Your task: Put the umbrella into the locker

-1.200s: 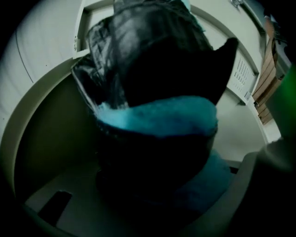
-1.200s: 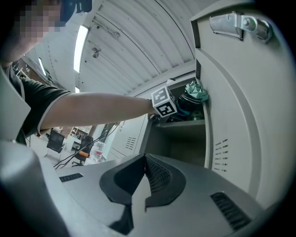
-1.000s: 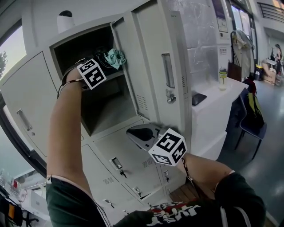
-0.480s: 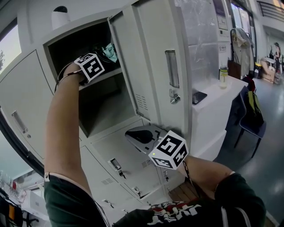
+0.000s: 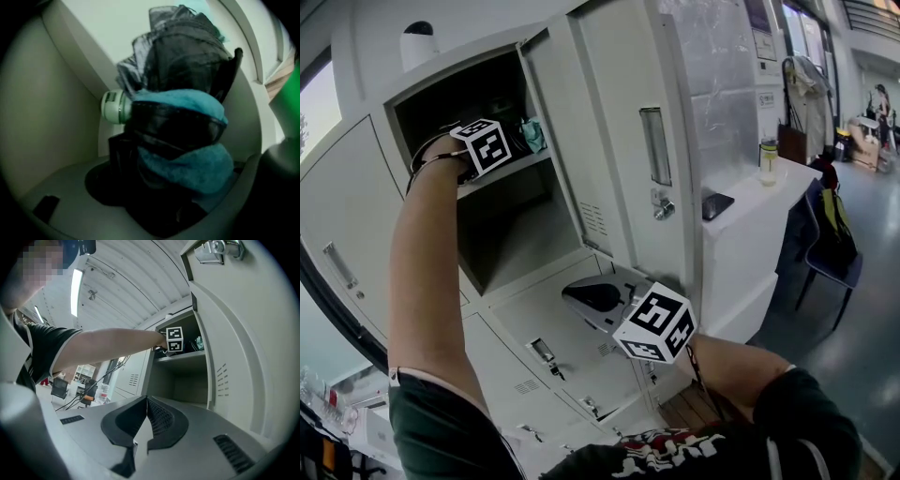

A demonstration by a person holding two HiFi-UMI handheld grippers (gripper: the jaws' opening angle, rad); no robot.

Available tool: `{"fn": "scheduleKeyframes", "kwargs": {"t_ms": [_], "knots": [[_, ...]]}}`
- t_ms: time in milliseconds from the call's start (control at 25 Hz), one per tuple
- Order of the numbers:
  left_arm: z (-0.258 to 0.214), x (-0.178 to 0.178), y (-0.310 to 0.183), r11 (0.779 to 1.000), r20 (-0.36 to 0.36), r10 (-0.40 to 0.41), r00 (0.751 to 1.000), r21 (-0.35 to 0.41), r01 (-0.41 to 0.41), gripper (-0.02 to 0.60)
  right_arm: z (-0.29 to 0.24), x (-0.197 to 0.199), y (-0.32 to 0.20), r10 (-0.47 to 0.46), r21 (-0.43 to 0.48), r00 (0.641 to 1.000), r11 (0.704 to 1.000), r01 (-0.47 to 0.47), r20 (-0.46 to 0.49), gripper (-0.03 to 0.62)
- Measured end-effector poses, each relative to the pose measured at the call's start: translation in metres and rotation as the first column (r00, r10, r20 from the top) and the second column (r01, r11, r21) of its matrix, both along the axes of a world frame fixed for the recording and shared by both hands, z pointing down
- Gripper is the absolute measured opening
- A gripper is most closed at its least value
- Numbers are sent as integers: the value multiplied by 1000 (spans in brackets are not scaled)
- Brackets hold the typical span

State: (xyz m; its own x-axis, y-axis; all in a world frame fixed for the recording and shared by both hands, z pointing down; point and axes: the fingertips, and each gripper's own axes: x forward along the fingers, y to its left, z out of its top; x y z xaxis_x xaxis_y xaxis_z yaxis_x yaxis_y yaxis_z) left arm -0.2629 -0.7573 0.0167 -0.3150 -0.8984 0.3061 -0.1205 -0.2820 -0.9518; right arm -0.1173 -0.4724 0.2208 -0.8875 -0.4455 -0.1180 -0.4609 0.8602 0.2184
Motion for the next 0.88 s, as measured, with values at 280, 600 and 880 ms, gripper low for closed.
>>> {"fn": "scheduleKeyframes", "kwargs": {"t_ms": [280, 600, 880], "knots": [[-20, 3, 3, 996, 44, 21, 999, 90, -25, 460, 1, -1, 3, -13, -7, 1000, 1000, 13, 6, 34], [-7, 14, 39, 998, 59, 55, 997, -42, -53, 390, -2, -9, 12, -42, -6, 999, 999, 42, 5, 34], [-9, 16, 55, 997, 21, 83, 996, 3, -83, 390, -4, -15, 24, -67, -3, 998, 998, 67, 5, 34]]}}
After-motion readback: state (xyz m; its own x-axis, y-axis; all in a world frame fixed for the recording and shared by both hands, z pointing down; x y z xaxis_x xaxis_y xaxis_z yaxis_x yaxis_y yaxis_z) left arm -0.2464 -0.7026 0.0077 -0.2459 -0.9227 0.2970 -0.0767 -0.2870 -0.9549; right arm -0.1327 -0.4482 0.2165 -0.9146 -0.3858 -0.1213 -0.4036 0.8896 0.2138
